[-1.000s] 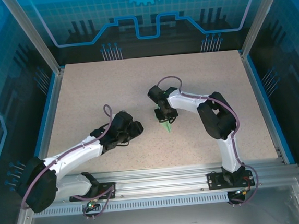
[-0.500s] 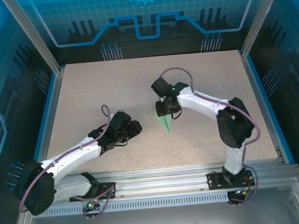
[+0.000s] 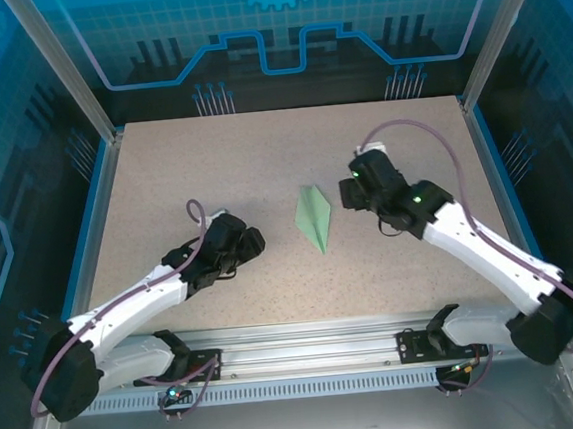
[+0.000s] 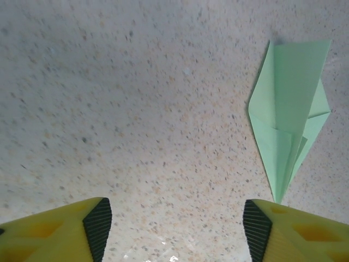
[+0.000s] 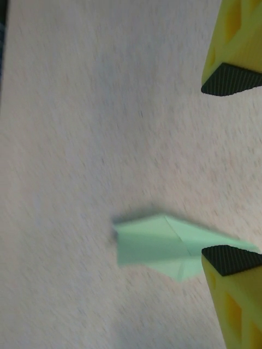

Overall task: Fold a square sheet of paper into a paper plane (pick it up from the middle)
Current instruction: Move a paper plane to the center of the table, then reset both arms

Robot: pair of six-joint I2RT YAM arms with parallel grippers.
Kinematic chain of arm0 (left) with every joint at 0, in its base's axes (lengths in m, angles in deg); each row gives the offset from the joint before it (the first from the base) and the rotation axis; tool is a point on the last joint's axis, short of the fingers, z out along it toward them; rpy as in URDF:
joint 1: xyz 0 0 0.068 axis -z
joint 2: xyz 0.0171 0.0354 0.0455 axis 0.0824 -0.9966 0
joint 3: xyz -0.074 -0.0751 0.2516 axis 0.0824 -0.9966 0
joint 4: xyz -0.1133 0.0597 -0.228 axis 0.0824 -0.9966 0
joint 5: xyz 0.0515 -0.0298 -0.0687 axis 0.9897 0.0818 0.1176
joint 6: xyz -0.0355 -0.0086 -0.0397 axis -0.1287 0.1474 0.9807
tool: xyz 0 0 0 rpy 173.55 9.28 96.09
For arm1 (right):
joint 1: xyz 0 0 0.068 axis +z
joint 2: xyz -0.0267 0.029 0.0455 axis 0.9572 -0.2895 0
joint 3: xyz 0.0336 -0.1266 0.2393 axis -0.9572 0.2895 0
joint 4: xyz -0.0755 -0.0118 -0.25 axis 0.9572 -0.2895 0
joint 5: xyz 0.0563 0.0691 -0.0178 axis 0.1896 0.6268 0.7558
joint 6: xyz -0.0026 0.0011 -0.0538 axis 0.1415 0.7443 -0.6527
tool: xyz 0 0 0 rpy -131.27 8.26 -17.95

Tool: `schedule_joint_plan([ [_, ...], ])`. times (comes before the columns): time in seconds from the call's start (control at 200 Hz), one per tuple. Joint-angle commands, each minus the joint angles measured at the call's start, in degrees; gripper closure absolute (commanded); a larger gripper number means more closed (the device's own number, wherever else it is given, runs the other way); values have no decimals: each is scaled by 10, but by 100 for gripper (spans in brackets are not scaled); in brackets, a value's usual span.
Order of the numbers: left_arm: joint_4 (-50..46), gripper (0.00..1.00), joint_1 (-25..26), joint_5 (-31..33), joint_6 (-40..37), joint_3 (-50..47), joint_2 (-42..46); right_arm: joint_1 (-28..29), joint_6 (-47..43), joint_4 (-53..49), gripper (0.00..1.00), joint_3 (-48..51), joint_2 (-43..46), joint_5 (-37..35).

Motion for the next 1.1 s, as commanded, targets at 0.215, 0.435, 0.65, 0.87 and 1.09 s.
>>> schedule_joint_plan([
  [0.215,-91,3,-30,196,-100,18,73,-210,-93,184,13,209,14,-55],
  [0.435,-89,1,-110,242,-173,13,89,-277,-161,467,13,335,-49,68],
  [0.65,-56,2,-173,241,-207,-9,97,-295,-219,651,14,364,-96,166],
  [0.87,13,1,-239,211,-243,-45,100,-313,-254,887,14,430,-190,276],
  [1.09,219,2,-281,236,-330,-117,55,-299,-255,822,0,401,-185,239],
])
